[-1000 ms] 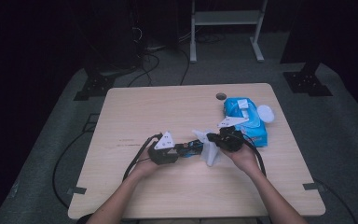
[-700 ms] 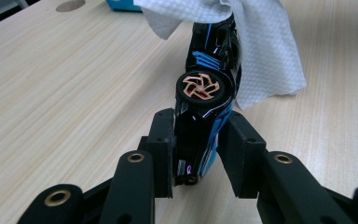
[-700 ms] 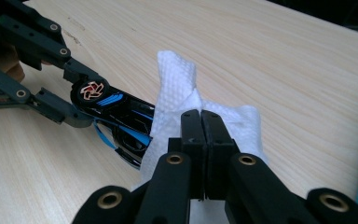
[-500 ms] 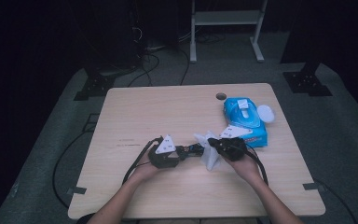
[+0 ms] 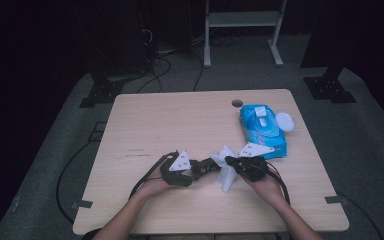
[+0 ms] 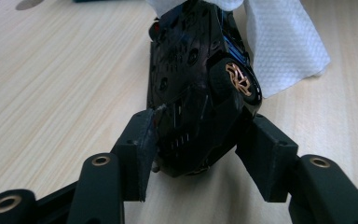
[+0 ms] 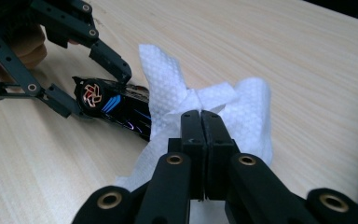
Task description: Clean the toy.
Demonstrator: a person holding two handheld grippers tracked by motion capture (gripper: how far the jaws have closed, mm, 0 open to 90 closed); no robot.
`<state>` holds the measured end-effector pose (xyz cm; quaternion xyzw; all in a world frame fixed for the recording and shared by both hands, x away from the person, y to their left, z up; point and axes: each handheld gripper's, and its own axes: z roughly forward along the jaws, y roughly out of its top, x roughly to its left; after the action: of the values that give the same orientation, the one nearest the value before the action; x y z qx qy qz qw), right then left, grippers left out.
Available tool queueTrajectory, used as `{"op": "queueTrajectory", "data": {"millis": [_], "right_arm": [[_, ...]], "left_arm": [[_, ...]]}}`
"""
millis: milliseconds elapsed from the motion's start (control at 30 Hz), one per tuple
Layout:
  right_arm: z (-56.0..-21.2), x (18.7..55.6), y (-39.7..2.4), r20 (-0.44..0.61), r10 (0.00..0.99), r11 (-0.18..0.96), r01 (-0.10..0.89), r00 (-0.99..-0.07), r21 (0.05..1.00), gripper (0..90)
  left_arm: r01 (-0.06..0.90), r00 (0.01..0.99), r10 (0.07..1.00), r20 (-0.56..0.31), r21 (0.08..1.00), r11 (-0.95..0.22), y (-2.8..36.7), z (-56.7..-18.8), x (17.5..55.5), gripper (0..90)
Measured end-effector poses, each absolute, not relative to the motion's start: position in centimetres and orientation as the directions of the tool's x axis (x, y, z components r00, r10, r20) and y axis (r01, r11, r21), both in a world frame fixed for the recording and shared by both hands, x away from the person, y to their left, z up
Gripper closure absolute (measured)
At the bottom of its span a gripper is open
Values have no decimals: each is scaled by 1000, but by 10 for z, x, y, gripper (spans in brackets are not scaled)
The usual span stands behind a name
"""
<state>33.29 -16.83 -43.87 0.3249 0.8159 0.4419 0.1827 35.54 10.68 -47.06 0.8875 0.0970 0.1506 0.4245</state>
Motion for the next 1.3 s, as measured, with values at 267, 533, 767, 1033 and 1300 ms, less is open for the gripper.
{"op": "queueTrajectory", "data": {"millis": [267,533,767,1033,1300], "right_arm": [[-440,331,-169,61,659,401,419,-749,814,884],[-438,351,-166,119,666,375,469,-737,800,883],[-451,357,-164,125,682,377,493,-721,784,883],[-451,355,-162,103,664,392,462,-741,796,883],[-449,353,-153,79,657,417,448,-750,791,883]], "left_arm": [[-10,945,246,217,769,-639,106,-471,353,380],[-7,946,242,215,760,-650,105,-472,353,327],[62,938,308,158,799,-598,104,-472,359,185],[126,937,334,98,800,-587,94,-477,369,129],[161,944,325,65,766,-623,93,-481,371,186]]}}
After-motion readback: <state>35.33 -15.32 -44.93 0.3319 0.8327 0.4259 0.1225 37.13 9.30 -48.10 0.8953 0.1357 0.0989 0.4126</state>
